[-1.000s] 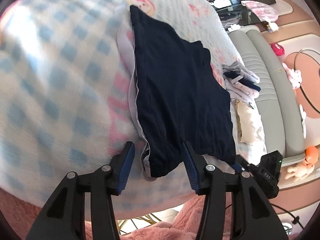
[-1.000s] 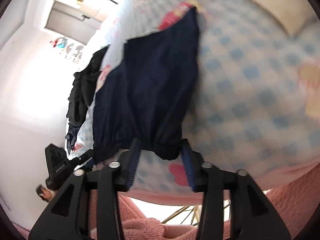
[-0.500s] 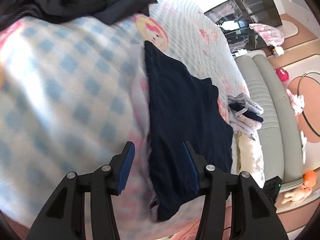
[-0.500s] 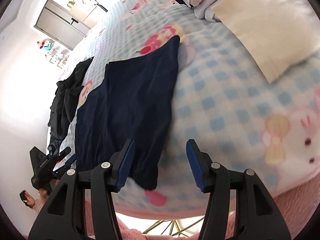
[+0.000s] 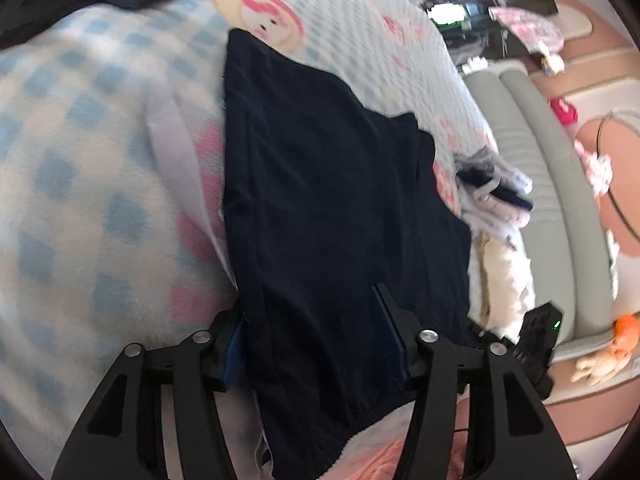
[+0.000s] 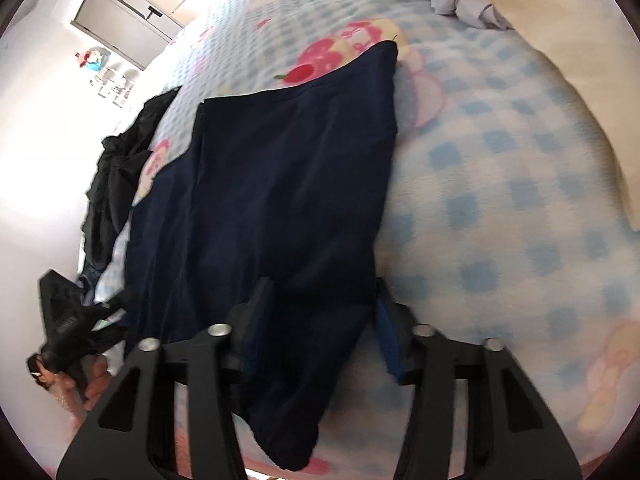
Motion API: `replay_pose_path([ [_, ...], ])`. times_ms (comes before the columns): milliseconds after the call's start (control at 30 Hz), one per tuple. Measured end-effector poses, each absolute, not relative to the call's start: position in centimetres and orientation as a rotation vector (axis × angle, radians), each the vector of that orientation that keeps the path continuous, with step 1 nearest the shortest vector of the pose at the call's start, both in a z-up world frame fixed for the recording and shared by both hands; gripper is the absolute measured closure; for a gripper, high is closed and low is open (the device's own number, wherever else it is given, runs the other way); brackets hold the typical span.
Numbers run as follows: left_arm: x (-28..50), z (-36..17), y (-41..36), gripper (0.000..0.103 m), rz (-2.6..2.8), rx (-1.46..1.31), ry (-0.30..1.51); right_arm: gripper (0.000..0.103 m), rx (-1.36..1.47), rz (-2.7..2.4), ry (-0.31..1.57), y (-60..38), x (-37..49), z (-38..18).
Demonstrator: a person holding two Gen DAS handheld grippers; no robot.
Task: Fold clothes
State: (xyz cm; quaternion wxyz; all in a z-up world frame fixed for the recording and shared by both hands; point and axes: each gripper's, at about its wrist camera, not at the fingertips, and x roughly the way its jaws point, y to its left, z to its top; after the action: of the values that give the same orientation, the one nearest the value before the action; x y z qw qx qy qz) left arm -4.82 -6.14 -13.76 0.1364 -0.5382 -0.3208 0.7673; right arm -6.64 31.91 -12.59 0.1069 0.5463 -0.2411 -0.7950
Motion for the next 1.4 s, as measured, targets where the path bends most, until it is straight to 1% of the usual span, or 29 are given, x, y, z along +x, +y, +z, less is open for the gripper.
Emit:
replay_pose_path([
  [33, -4.8, -13.8, -6.0, 0.060, 2.233, -1.575, -0.910, 0.076, 1.607, -2.321, -0.729, 32.0, -6.8, -12.8],
  [100, -4.7, -13.7, -6.0, 0.066, 2.249, -1.584, -0.893, 0.081, 1.614, -2.310, -0.740, 32.1, -6.9, -13.1],
  [167, -4.5, -13.4, -6.0, 0.072, 2.265, -1.580, -0.882, 0.087, 1.614, -2.324, -0.711, 31.8, -6.8, -13.0],
  [233, -4.3, -13.0, -5.9, 0.082, 2.291, -1.601, -0.818, 0.092, 1.614, -2.358, -0.648, 31.3, -6.7, -12.5],
  [267, -4.2, -12.8, -5.7, 0.083, 2.306, -1.619, -0.768, 0.094, 1.614, -2.379, -0.610, 31.0, -6.7, -12.2],
  [333, -4.0, -12.4, -5.3, 0.085, 2.333, -1.653, -0.668, 0.096, 1.591, -2.430, -0.515, 30.4, -6.5, -11.0],
  [433, -3.6, -11.6, -5.5, 0.086, 2.376, -1.635, -0.621, 0.096, 1.548, -2.471, -0.442, 29.9, -6.3, -9.6],
  [533, -3.7, -11.2, -6.6, 0.087, 2.439, -1.627, -0.606, 0.096, 1.596, -2.510, -0.376, 30.2, -6.7, -10.0],
  [667, -3.7, -10.9, -8.3, 0.087, 2.444, -1.596, -0.695, 0.096, 1.661, -2.527, -0.381, 31.2, -6.9, -11.2],
  [767, -3.2, -9.7, -8.4, 0.086, 2.502, -1.535, -0.637, 0.096, 1.612, -2.555, -0.392, 31.3, -6.5, -10.4],
  [800, -3.1, -9.2, -8.4, 0.084, 2.521, -1.514, -0.615, 0.096, 1.592, -2.576, -0.366, 31.2, -6.5, -9.9],
  [867, -2.8, -8.4, -8.3, 0.066, 2.559, -1.471, -0.571, 0.095, 1.553, -2.612, -0.337, 31.1, -6.5, -8.9],
  [900, -2.8, -8.0, -8.3, 0.051, 2.562, -1.448, -0.573, 0.089, 1.539, -2.613, -0.350, 31.1, -6.5, -8.7],
  [967, -2.7, -7.4, -8.2, 0.050, 2.556, -1.402, -0.590, 0.083, 1.518, -2.587, -0.395, 31.2, -6.6, -8.3],
  [1000, -2.7, -7.1, -8.1, 0.050, 2.553, -1.379, -0.598, 0.082, 1.510, -2.567, -0.405, 30.9, -6.6, -8.3],
  [1067, -2.6, -6.7, -8.0, 0.050, 2.548, -1.338, -0.605, 0.082, 1.502, -2.538, -0.397, 30.2, -6.5, -8.3],
  [1133, -3.2, -7.3, -6.2, 0.050, 2.516, -1.338, -0.596, 0.082, 1.520, -2.506, -0.368, 29.1, -6.2, -9.0],
  [1233, -3.9, -9.6, -5.6, 0.050, 2.471, -1.448, -0.600, 0.082, 1.602, -2.473, -0.364, 28.7, -6.5, -11.5],
  [1267, -4.0, -10.3, -5.8, 0.052, 2.476, -1.496, -0.604, 0.083, 1.621, -2.473, -0.371, 28.9, -6.4, -12.2],
  [1300, -4.0, -11.1, -6.0, 0.061, 2.481, -1.545, -0.608, 0.086, 1.621, -2.482, -0.380, 29.2, -6.1, -12.3],
  [1333, -4.0, -11.8, -6.2, 0.064, 2.485, -1.595, -0.612, 0.086, 1.616, -2.498, -0.378, 29.4, -5.7, -12.2],
  [1400, -3.3, -11.3, -7.0, 0.062, 2.486, -1.553, -0.675, 0.084, 1.583, -2.559, -0.314, 29.4, -5.1, -10.9],
])
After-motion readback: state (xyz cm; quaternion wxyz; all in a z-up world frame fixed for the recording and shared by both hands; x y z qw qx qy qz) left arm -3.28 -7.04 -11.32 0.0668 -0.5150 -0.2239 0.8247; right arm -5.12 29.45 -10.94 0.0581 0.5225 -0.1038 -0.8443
